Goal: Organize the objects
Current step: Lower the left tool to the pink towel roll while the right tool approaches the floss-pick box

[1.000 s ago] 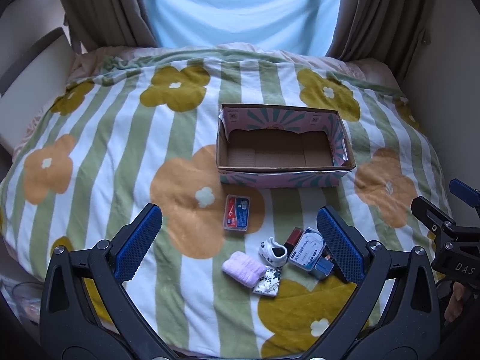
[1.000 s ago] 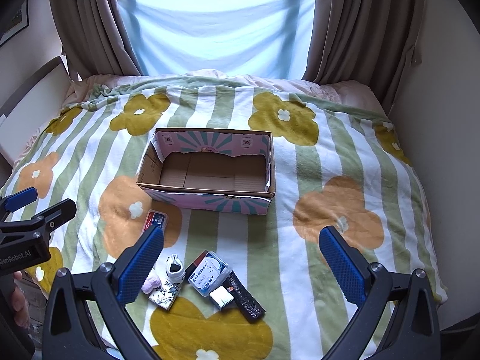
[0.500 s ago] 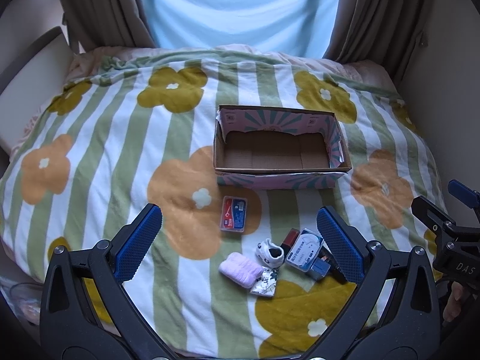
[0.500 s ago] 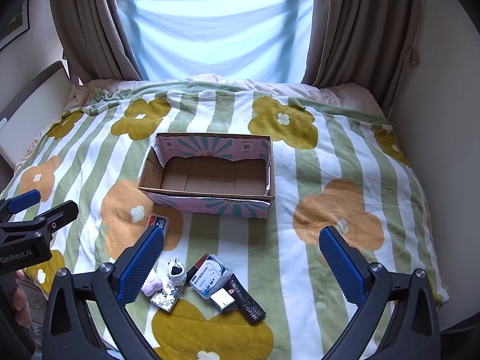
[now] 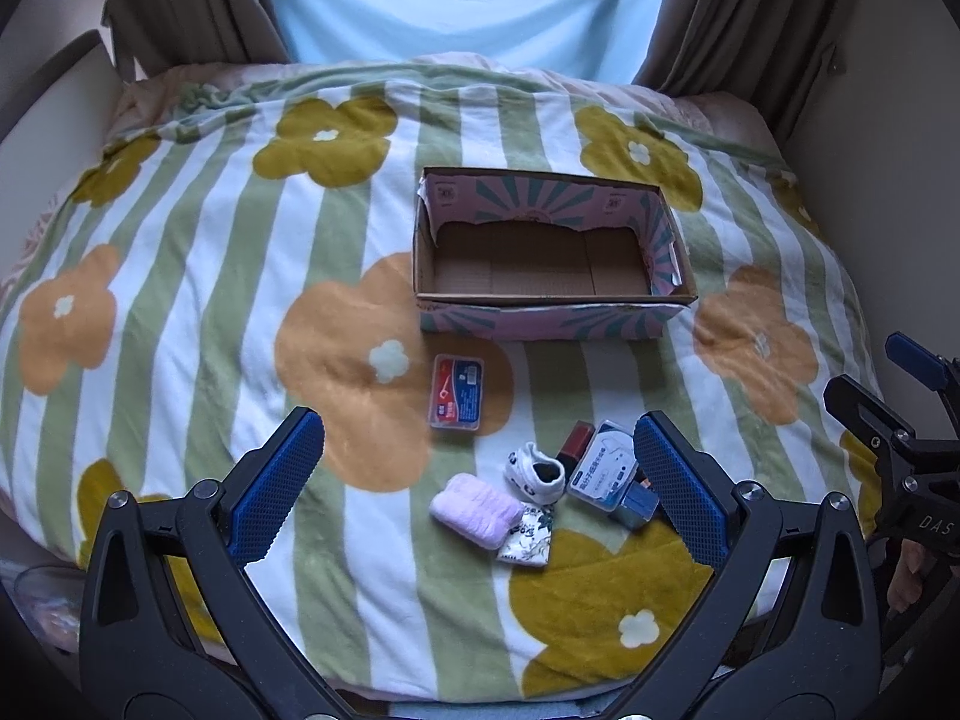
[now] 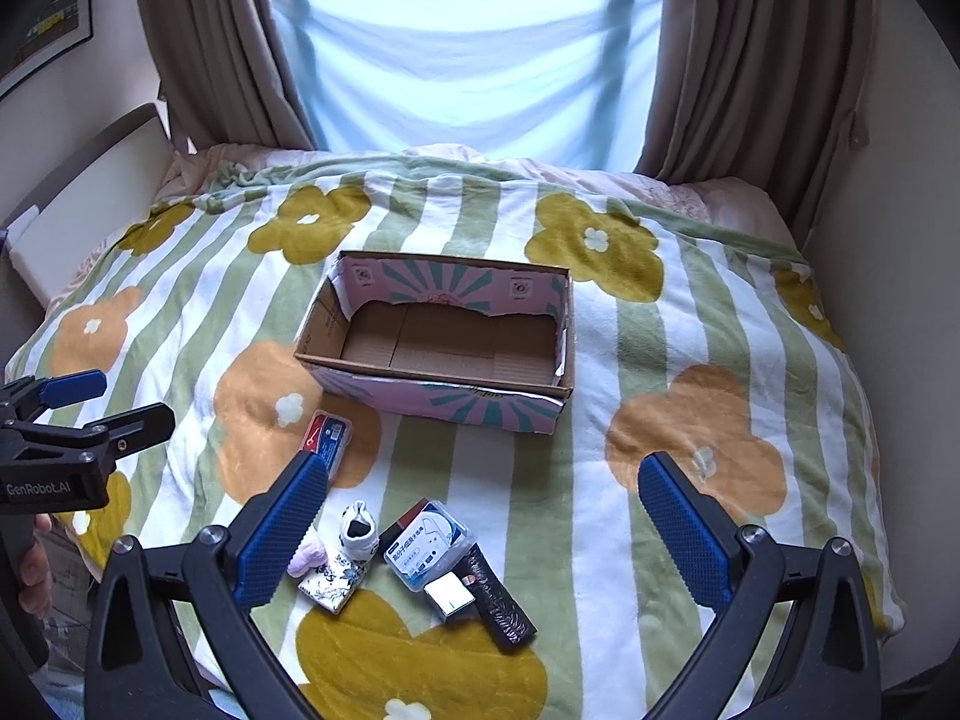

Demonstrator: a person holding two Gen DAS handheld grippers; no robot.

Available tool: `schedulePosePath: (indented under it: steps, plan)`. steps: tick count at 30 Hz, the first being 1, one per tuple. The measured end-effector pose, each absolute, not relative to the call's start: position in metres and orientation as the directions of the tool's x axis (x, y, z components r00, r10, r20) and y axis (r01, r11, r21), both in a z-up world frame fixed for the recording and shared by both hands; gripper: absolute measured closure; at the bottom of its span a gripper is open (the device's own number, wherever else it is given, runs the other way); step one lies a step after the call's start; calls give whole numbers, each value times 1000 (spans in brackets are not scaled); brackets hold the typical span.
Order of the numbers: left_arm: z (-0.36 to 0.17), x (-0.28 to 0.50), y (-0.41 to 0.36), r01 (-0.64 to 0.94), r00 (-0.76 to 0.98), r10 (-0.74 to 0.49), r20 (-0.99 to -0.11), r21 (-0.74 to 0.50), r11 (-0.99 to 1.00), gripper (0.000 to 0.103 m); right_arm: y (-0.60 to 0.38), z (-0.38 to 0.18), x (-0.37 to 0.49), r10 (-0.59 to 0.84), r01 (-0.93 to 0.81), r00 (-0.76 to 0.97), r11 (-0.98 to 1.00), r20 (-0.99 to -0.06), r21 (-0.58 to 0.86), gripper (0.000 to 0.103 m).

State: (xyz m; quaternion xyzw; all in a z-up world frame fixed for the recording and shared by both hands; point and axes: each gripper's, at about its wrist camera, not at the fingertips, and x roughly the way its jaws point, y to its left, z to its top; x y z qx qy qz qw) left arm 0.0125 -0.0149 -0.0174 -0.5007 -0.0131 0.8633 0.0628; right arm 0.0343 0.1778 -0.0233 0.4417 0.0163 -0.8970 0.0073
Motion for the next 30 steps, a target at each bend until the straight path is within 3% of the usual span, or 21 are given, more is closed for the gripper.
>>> schedulePosePath:
  steps: [7,17,30]
  plan:
    - [-62,15,-24,-90,-415,125,-901,-96,-991,0,169,-63,34,-49,129,-579,-991,-814,-32,1]
    - [-157,17,-33,-62,-326,104,-939,-88,-994,0,147,-152,32,-160,416,-486,-907,-859,-67,1]
    - [-259,21,-17,-149,-255,167,-953,-131,-980,0,134,-255,21,-148,590,-431,-793,-890,-154,1]
